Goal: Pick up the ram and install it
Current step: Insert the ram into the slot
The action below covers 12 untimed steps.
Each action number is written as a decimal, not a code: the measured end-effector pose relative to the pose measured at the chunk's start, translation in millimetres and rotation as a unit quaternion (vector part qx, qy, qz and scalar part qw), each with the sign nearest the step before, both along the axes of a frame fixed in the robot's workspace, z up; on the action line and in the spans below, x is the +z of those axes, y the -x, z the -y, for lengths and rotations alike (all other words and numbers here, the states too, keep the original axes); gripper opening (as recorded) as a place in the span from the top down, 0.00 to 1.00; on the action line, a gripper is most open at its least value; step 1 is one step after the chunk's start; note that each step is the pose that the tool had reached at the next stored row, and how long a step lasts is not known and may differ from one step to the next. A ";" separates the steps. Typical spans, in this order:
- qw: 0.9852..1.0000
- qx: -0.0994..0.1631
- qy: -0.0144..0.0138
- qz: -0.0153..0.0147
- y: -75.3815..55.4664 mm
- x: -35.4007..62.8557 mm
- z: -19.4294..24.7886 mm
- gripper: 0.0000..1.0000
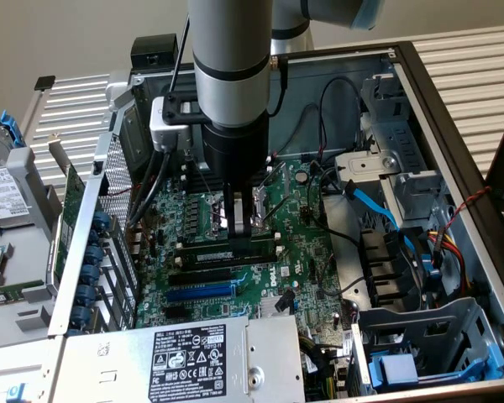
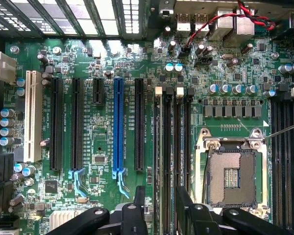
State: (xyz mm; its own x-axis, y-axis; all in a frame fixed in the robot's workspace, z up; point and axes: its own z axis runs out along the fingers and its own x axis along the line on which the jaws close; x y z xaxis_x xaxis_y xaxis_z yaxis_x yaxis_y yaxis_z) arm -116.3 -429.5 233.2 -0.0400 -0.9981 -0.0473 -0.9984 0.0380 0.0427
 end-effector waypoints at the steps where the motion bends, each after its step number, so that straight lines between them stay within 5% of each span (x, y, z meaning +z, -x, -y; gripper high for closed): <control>1: 1.000 0.000 0.000 0.000 0.0 0.0 0.0 0.62; 7: 1.000 0.000 0.000 0.000 0.0 1.9 0.0 0.62; 12: 1.000 0.000 0.000 0.000 0.1 15.6 0.0 0.62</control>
